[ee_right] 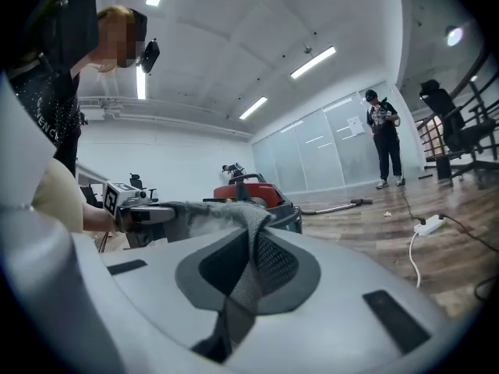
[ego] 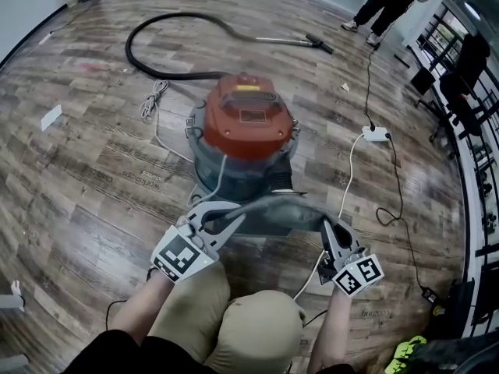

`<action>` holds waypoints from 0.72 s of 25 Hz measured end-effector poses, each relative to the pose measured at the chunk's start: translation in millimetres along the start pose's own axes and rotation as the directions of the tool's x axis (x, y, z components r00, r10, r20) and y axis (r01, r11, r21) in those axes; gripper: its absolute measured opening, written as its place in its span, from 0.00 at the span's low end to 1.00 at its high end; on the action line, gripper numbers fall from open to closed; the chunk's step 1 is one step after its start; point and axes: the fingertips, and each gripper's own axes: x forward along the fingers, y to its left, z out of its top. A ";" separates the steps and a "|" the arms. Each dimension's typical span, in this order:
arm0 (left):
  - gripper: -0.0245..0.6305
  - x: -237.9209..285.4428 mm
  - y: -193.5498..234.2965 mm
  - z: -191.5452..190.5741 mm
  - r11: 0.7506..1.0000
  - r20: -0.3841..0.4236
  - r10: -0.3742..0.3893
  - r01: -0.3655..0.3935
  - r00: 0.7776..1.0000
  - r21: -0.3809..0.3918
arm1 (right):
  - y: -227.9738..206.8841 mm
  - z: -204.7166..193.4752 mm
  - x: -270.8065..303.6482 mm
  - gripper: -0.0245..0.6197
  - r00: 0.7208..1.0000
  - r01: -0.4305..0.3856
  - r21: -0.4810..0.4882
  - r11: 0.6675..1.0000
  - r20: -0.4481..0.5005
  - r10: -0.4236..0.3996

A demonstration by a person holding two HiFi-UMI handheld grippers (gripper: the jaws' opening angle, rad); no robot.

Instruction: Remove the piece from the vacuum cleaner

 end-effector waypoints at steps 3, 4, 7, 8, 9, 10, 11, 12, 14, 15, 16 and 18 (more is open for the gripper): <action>0.07 -6.8 -4.4 -2.1 1.000 0.003 -0.007 0.007 1.000 -0.024 | 7.0 -1.6 -6.6 0.07 1.000 0.024 0.004 1.000 0.005 -0.024; 0.07 -9.0 -7.3 -2.4 1.000 0.004 -0.018 0.018 1.000 -0.022 | 8.2 -2.1 -11.3 0.07 0.999 0.038 0.013 0.999 0.016 -0.038; 0.07 -13.7 -12.4 -5.3 0.999 0.008 -0.037 0.037 0.999 -0.025 | 12.4 -4.5 -22.0 0.07 0.997 0.066 0.029 0.997 0.033 -0.067; 0.07 -13.9 -10.6 -7.0 0.999 0.009 -0.027 0.028 1.000 -0.032 | 14.4 -6.0 -20.8 0.07 0.997 0.069 0.025 0.997 0.027 -0.070; 0.07 -14.0 -8.2 -7.8 0.999 0.017 -0.014 0.015 1.000 -0.041 | 16.4 -7.2 -18.1 0.07 0.997 0.070 0.023 0.997 0.022 -0.070; 0.07 -14.1 -6.2 -7.0 0.999 0.032 -0.003 0.004 0.999 -0.054 | 17.8 -7.3 -15.4 0.07 0.997 0.072 0.026 0.997 0.023 -0.072; 0.07 -13.8 -5.2 -5.1 0.997 0.050 0.003 0.000 0.999 -0.071 | 18.8 -5.9 -13.4 0.07 0.997 0.075 0.033 0.997 0.029 -0.076; 0.13 -12.9 -5.5 -2.8 0.996 0.066 0.000 0.006 0.998 -0.090 | 19.8 -3.6 -12.5 0.08 0.996 0.076 0.044 0.996 0.041 -0.078; 0.53 -9.7 -9.6 0.3 0.990 0.083 -0.032 0.043 0.996 -0.134 | 23.1 2.6 -12.5 0.24 0.995 0.061 0.086 0.994 0.073 -0.067; 0.59 -8.7 -12.1 0.7 0.987 0.083 -0.048 0.060 0.995 -0.149 | 25.4 5.7 -13.2 0.37 0.994 0.048 0.115 0.992 0.092 -0.058; 0.59 -8.5 -13.6 0.5 0.986 0.077 -0.053 0.064 0.996 -0.151 | 27.5 8.1 -14.3 0.44 0.993 0.035 0.139 0.990 0.107 -0.051; 0.59 -9.4 -11.9 -0.3 0.992 0.060 -0.027 0.034 0.998 -0.120 | 31.8 9.8 -16.4 0.44 0.994 0.011 0.145 0.989 0.109 -0.027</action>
